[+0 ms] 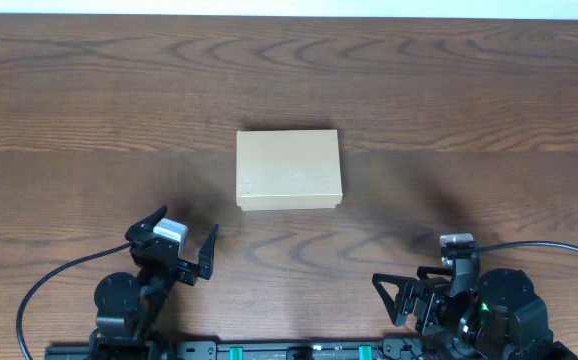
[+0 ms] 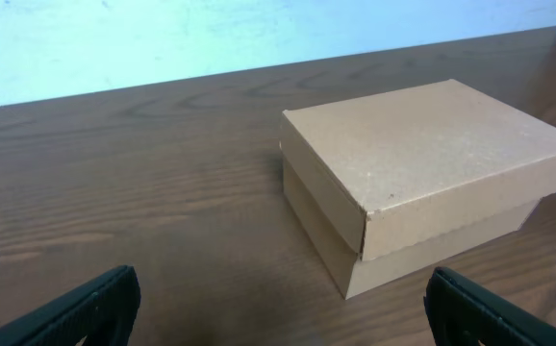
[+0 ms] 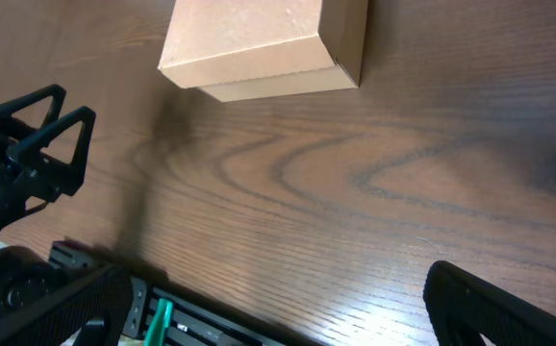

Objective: Pack container

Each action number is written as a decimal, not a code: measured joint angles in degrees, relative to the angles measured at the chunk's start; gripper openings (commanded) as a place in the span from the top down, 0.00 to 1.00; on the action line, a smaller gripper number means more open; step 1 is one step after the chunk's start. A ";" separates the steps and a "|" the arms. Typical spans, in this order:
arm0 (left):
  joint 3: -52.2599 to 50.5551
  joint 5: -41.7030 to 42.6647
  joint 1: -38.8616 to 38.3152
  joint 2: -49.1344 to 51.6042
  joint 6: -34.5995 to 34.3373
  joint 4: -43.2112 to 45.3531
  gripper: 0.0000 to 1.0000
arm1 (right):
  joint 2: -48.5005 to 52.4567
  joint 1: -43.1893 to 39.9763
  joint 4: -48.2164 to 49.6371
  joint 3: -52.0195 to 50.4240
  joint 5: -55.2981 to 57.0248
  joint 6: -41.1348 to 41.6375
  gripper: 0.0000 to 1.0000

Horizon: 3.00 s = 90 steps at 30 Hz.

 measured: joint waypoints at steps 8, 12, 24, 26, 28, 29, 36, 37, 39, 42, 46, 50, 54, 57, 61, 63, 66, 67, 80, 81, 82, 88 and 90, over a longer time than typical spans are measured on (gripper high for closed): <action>0.00 0.00 0.00 0.00 0.15 0.00 0.05 | 0.00 0.00 0.00 0.00 0.00 0.00 0.01; 0.00 0.00 0.00 0.00 0.15 0.00 0.05 | 0.00 0.00 0.00 0.00 0.00 0.00 0.01; 0.00 0.00 0.00 0.00 0.15 0.02 0.05 | -0.94 1.49 6.78 -3.28 7.56 -12.63 0.01; 0.00 0.00 0.00 0.00 0.15 0.04 0.05 | -2.05 2.75 10.19 -5.95 8.61 -17.49 0.01; 0.00 0.00 0.00 0.00 0.15 0.04 0.05 | -3.74 4.13 13.25 -9.25 9.29 -21.97 0.01; 0.00 0.02 0.00 0.00 0.15 0.04 0.05 | -5.01 4.87 14.82 -11.41 9.77 -24.04 0.01; 0.00 0.00 0.00 0.00 0.15 0.09 0.05 | -13.64 7.02 19.28 -21.81 12.11 -29.46 0.01; 0.00 0.00 0.00 0.00 0.15 0.09 0.05 | -14.75 7.08 19.54 -22.93 12.22 -29.70 0.01; 0.00 0.00 0.00 0.00 0.15 0.07 0.05 | -17.00 7.10 19.65 -25.07 12.48 -29.97 0.01; 0.00 0.00 0.00 0.00 0.15 0.07 0.05 | -19.06 7.10 20.13 -27.89 12.76 -30.18 0.01; 0.00 0.00 0.00 0.00 0.15 0.09 0.05 | -19.23 7.13 21.59 -30.80 12.83 -30.36 0.01; 0.00 0.00 0.00 0.00 0.15 0.07 0.05 | -19.28 7.13 21.59 -33.29 12.83 -30.38 0.01; 0.00 0.00 0.00 0.00 0.15 0.09 0.04 | -19.28 7.13 21.94 -33.64 12.83 -30.38 0.01; 0.00 0.00 0.00 0.00 0.15 0.09 0.05 | -19.28 7.13 21.94 -33.64 12.83 -30.38 0.01; 0.00 0.00 0.00 0.00 0.15 0.09 0.05 | -19.28 7.13 21.94 -33.64 12.83 -30.38 0.01; -0.02 0.00 0.00 0.00 0.15 0.09 0.05 | -19.28 7.13 21.94 -33.64 12.83 -30.38 0.01; 0.00 0.00 0.00 0.00 0.15 0.09 0.05 | -19.28 7.13 21.94 -33.64 12.83 -30.38 0.01; 0.00 0.00 0.00 0.00 0.15 0.09 0.05 | -19.28 7.13 21.94 -33.64 12.83 -30.38 0.01; 0.00 0.00 0.00 0.00 0.15 0.07 0.05 | -19.28 7.13 21.94 -33.64 12.83 -30.38 0.01; 0.00 0.00 0.00 0.00 0.15 0.09 0.05 | -19.28 7.13 21.94 -33.64 12.83 -30.38 0.01; 0.00 0.00 0.00 0.00 0.15 0.07 0.05 | -19.28 7.13 21.94 -33.64 12.83 -30.38 0.01; 0.00 0.00 0.00 0.00 0.15 0.07 0.05 | -19.28 7.13 21.94 -33.64 12.83 -30.38 0.01; 0.00 0.00 0.00 0.00 0.15 0.07 0.05 | -19.28 7.13 21.94 -33.64 12.83 -30.38 0.01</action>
